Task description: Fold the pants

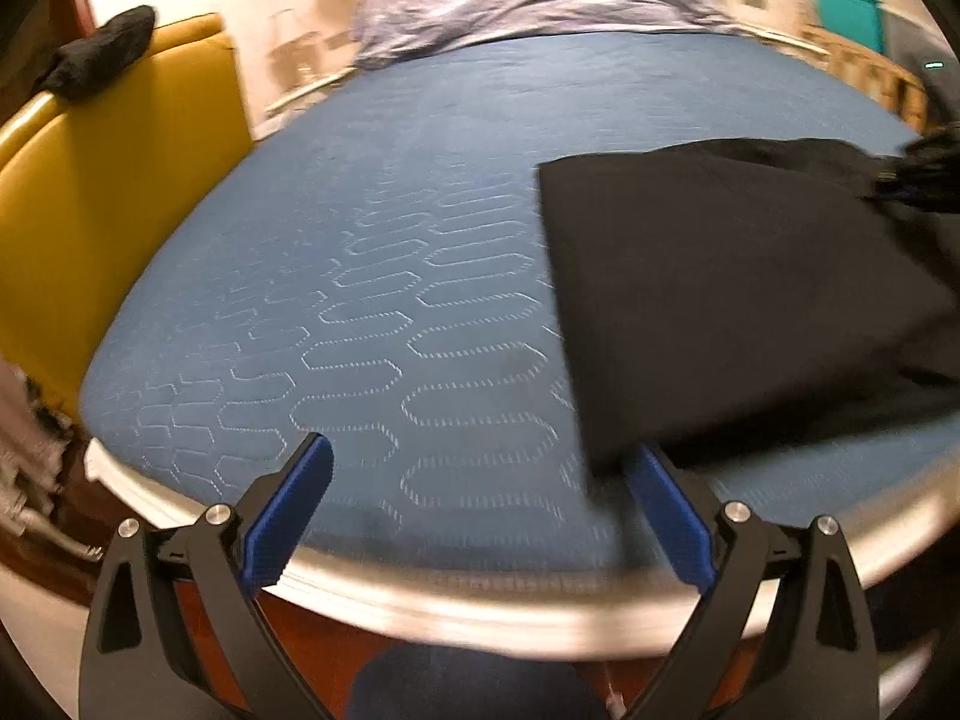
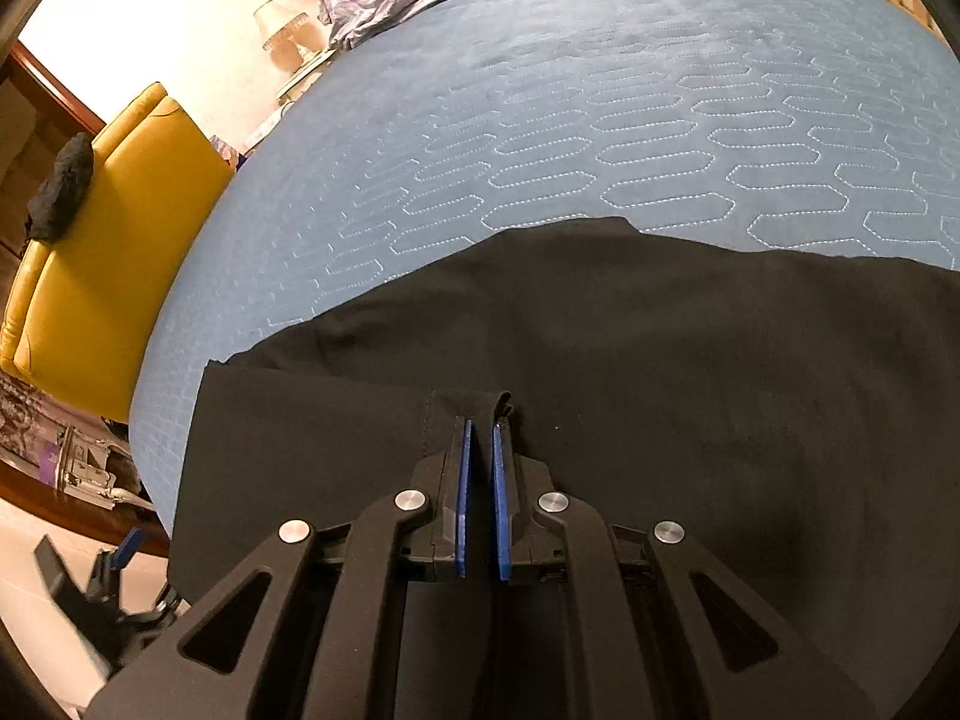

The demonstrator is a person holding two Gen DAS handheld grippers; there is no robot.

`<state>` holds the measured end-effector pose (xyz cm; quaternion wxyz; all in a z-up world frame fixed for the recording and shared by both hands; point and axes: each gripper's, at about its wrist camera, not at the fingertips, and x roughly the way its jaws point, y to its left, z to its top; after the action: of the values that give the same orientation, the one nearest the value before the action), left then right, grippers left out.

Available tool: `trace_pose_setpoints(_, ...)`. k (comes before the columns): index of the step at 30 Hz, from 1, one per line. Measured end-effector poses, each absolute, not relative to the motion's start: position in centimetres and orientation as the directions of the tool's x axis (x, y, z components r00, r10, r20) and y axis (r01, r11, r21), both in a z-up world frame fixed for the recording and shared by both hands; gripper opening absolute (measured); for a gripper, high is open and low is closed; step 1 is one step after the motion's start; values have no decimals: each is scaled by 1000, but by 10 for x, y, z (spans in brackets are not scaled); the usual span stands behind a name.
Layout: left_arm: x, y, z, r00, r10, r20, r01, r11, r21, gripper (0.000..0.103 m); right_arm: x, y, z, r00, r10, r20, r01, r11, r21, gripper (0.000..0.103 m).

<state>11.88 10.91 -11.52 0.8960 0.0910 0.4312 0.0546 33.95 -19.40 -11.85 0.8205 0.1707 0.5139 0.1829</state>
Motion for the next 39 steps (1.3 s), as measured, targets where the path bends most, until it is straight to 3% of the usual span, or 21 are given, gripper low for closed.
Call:
trace_pose_setpoints(4, 96, 145, -75, 649, -35, -760, 41, 999, -10, 96, 342, -192, -120, 400, 473, -785, -134, 877, 461, 7)
trace_pose_setpoints(5, 102, 157, -63, 664, -96, -742, 51, 995, -83, 84, 342, -193, -121, 398, 471, -787, -134, 879, 458, 7)
trace_pose_setpoints(6, 111, 165, -55, 670, -159, -725, 73, 986, -150, 60, 343, -193, -123, 397, 468, -789, -132, 880, 456, 7)
trace_pose_setpoints(8, 148, 181, -39, 670, -317, -672, 145, 943, -300, 40, 344, -191, -123, 394, 464, -794, -129, 883, 452, 8)
trace_pose_setpoints(10, 206, 185, -41, 616, -456, -642, 242, 885, -397, 32, 344, -191, -122, 394, 464, -793, -127, 882, 453, 13)
trace_pose_setpoints(12, 250, 174, -52, 568, -455, -686, 292, 890, -349, 23, 341, -192, -119, 401, 450, -798, -122, 890, 440, 18)
trace_pose_setpoints(14, 277, 150, -60, 524, -440, -729, 401, 883, -245, 23, 334, -193, -114, 412, 394, -822, -103, 916, 388, 18)
trace_pose_setpoints(17, 297, 121, -73, 464, -407, -786, 532, 838, -120, 23, 300, -187, -82, 523, 207, -827, -80, 978, 194, 20)
trace_pose_setpoints(22, 314, 100, -103, 417, -304, -857, 610, 792, 15, 23, 247, -134, -76, 495, 297, -817, -264, 947, 184, 38)
trace_pose_setpoints(27, 327, 88, -120, 398, -225, -890, 656, 747, 105, 28, 236, -118, -109, 439, 292, -850, -272, 945, 184, 40)
trace_pose_setpoints(30, 333, 92, -129, 356, -229, -906, 665, 744, 73, 14, 236, -119, -109, 438, 294, -850, -283, 942, 181, 40)
trace_pose_setpoints(32, 335, 90, -132, 355, -226, -907, 667, 741, 76, 13, 238, -118, -110, 432, 291, -854, -287, 942, 176, 40)
trace_pose_setpoints(36, 336, 85, -133, 335, -213, -918, 689, 720, 84, 0, 239, -115, -110, 436, 280, -855, -295, 942, 158, 41)
trace_pose_setpoints(39, 341, 88, -132, 319, -202, -926, 691, 718, 82, 0, 240, -112, -110, 437, 283, -854, -289, 943, 164, 41)
